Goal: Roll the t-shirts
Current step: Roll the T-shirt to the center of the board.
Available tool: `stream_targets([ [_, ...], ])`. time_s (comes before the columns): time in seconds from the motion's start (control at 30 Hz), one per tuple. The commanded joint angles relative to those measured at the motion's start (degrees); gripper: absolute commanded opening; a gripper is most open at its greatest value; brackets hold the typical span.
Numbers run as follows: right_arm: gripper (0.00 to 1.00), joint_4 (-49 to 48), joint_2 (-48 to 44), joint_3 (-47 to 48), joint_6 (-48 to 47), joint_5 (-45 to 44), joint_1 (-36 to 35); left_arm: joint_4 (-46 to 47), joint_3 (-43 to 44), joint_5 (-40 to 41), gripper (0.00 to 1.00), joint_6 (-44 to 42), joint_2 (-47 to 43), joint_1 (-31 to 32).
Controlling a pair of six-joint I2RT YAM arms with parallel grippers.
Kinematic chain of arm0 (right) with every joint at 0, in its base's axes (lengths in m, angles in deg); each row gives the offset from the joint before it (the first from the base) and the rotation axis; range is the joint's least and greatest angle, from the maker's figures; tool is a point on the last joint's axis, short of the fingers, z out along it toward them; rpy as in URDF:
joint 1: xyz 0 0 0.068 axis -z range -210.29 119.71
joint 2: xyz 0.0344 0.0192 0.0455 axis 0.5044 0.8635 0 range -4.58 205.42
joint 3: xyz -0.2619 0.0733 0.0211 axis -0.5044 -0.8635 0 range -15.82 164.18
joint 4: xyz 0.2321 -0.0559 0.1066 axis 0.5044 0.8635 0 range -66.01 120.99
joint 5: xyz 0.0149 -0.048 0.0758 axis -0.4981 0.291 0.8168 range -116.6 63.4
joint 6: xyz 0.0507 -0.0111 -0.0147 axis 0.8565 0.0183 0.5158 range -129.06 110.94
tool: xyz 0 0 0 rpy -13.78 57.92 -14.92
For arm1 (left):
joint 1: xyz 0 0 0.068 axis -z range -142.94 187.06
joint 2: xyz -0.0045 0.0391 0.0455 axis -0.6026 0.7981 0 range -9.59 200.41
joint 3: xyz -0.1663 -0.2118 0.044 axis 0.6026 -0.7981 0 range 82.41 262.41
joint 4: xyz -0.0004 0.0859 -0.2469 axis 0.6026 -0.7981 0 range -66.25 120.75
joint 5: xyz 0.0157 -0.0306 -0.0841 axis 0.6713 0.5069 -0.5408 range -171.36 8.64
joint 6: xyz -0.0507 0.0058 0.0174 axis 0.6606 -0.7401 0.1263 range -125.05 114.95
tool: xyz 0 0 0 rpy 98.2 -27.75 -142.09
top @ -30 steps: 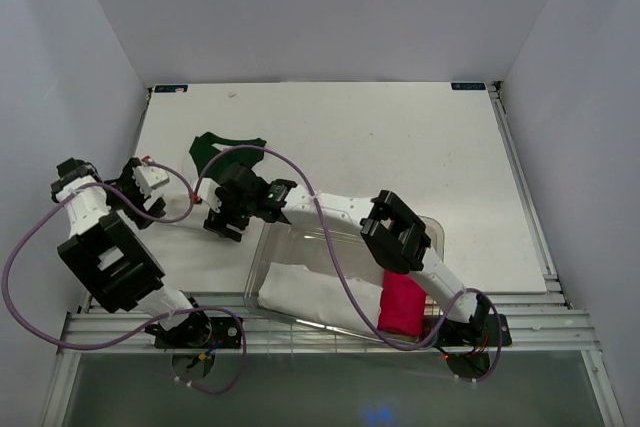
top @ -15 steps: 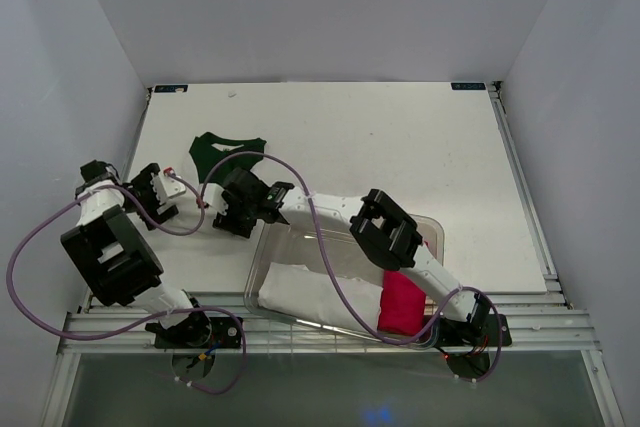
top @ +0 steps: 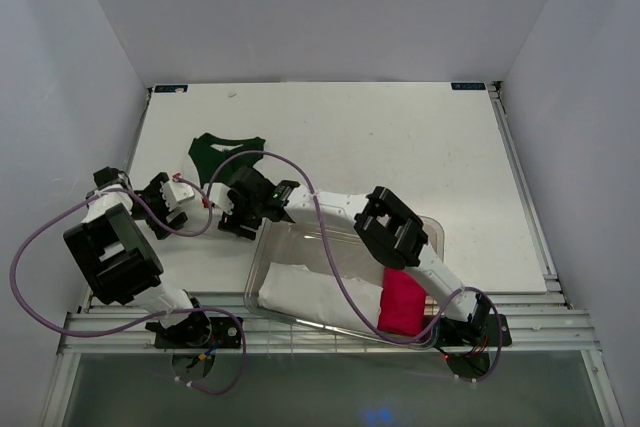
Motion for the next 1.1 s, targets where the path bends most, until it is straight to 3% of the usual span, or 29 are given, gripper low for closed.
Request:
stream_targets([
  [0.0,0.76,5.7,-3.5,-2.9,-1.1,-0.8,-0.7,0.3,0.7,-0.7,0.98,1.8,-0.5,0.0],
  [0.5,0.78,5.2,-8.8,-10.9,-3.2,0.9,-0.8,-1.5,0.0,-0.4,0.98,0.0,-0.9,0.1],
  [0.8,0.78,10.3,1.7,0.2,-0.2,-2.2,-0.7,-2.9,-0.6,0.4,0.98,-0.1,-1.9,0.0],
  [0.87,0.73,10.3,1.5,-0.5,-0.5,-2.2,-0.7,-3.7,0.4,0.4,0.98,0.4,-1.8,0.1],
  [0.93,0.49,10.4,0.8,-1.2,-0.8,-1.3,-0.3,-4.1,1.3,0.0,0.98,0.4,-1.8,0.1],
  [1.07,0.25,11.0,0.0,-0.6,-0.4,1.9,0.5,-6.9,3.2,-1.1,0.98,-0.3,-2.5,0.1],
])
